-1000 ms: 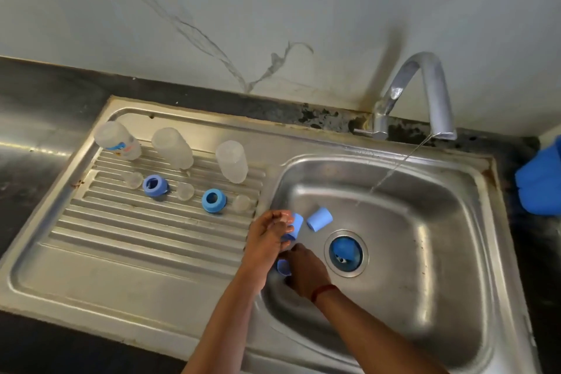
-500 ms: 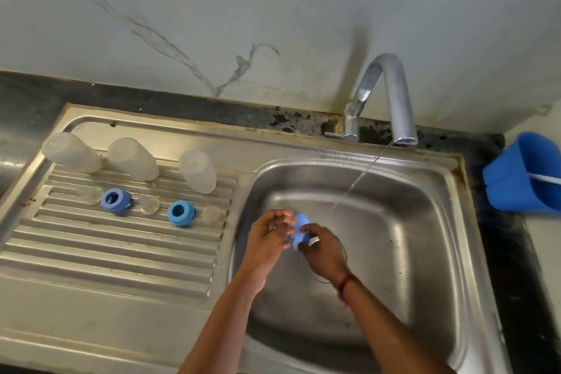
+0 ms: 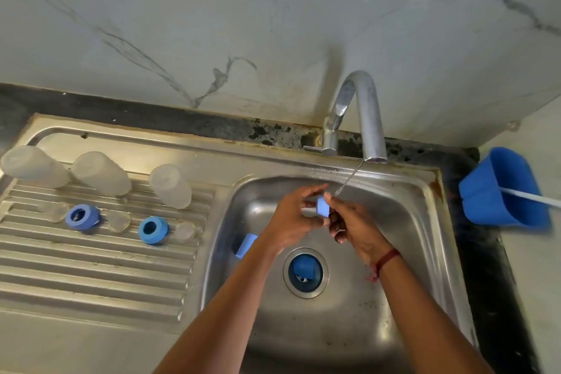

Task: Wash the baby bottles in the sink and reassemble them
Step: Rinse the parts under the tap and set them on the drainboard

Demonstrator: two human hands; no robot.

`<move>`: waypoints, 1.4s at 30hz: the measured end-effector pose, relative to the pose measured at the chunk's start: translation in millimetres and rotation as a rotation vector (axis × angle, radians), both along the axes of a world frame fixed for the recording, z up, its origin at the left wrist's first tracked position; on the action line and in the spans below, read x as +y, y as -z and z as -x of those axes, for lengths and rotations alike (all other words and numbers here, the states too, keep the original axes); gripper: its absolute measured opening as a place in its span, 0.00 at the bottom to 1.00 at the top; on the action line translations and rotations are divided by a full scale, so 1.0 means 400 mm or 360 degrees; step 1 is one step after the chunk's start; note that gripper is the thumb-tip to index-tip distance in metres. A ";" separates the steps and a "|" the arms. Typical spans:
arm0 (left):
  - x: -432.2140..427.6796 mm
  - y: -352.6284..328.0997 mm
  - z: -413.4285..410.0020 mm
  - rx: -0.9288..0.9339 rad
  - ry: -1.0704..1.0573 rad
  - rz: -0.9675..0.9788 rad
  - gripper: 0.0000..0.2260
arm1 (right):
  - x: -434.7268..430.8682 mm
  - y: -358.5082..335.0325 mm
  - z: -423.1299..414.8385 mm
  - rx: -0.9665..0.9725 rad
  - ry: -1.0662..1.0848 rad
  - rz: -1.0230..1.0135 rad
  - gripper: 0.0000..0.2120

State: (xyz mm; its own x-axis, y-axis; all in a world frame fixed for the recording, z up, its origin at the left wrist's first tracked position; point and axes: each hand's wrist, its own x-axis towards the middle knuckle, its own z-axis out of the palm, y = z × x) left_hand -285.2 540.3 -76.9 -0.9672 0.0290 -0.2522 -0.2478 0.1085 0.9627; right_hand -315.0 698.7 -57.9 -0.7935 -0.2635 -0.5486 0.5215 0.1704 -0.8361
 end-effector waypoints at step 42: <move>0.048 -0.002 -0.008 -0.0472 -0.0847 -0.0336 0.03 | 0.005 -0.007 -0.019 -0.0660 0.0438 0.1175 0.19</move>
